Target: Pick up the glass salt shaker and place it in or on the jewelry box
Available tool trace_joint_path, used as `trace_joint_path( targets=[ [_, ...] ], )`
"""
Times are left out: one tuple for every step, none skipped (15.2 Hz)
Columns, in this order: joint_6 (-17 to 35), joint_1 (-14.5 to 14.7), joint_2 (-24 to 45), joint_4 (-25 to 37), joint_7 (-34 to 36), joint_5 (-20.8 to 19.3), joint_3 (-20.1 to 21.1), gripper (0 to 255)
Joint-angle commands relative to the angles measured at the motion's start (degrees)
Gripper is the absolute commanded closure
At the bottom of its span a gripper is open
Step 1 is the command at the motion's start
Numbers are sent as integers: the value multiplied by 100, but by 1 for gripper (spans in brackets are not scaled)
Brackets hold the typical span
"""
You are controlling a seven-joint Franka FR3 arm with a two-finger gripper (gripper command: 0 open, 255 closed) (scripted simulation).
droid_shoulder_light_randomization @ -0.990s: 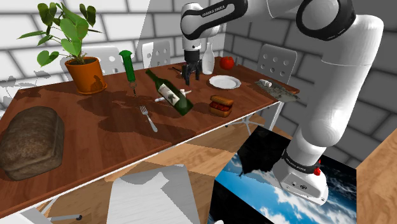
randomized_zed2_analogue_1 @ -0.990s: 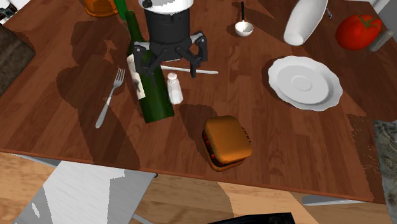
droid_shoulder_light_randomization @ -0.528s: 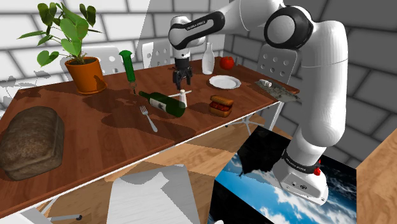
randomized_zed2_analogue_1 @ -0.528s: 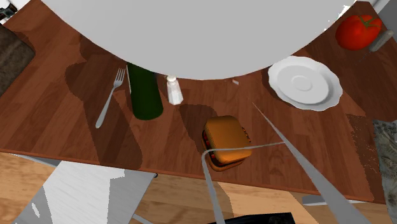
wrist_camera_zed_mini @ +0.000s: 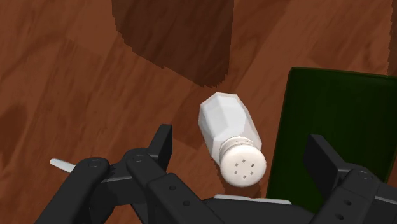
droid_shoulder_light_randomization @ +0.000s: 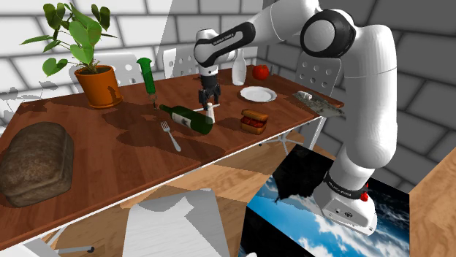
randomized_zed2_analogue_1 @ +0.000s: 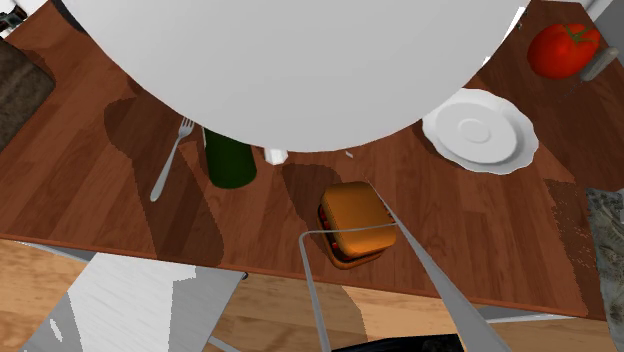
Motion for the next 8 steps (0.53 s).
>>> trace_joint_path(
  targets=[
    [25,-1,3,-19,-3,0,-1,0],
    [25,-1,3,-19,-3,0,-1,0],
    [25,-1,3,-19,-3,0,-1,0],
    [25,-1,3,-19,-3,0,-1,0],
    [25,-1,3,-19,-3,0,-1,0],
    [25,-1,3,-19,-3,0,-1,0],
    [25,-1,3,-19,-3,0,-1,255],
    [25,-1,3,-19,-3,0,-1,255]
  ],
)
